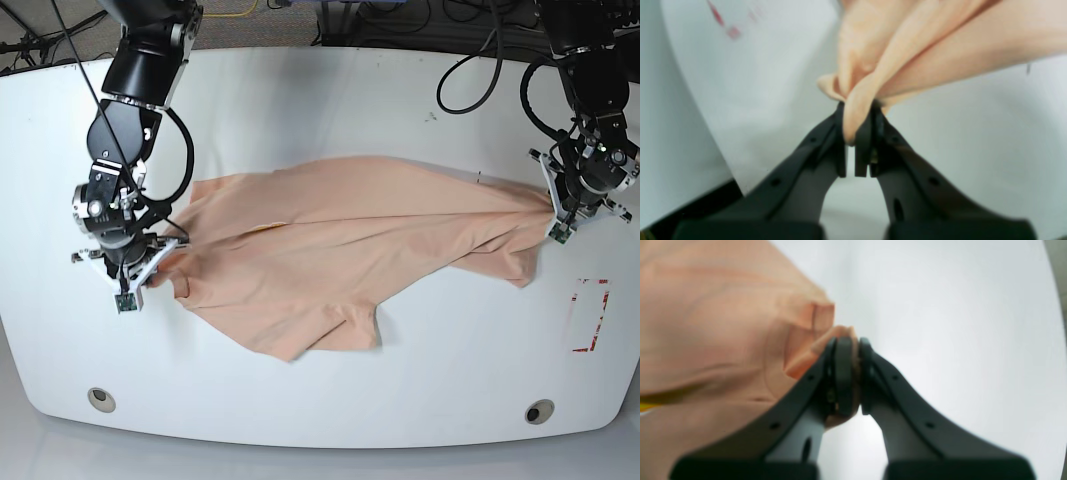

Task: Fold the T-shirt properly
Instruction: 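Lift and spread the shirt between both grippers, laying it flat, then open the right gripper and release the shirt edge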

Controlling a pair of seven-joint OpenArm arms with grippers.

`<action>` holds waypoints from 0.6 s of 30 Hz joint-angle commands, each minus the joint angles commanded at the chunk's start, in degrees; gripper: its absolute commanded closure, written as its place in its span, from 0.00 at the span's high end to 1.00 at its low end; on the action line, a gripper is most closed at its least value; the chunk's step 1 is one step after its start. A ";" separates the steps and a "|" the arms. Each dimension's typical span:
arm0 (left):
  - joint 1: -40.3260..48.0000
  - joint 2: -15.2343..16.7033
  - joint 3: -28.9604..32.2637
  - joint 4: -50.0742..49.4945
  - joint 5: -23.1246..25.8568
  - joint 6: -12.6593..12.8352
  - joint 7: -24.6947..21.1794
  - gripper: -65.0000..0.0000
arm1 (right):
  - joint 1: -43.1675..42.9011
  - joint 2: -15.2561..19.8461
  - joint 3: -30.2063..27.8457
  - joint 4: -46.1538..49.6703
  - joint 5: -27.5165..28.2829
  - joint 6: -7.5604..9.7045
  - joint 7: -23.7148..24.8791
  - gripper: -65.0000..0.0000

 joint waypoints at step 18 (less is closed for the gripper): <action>8.44 -0.26 -2.55 0.00 0.09 0.00 0.00 0.00 | -12.04 -2.90 7.12 -0.26 0.09 0.18 2.81 0.00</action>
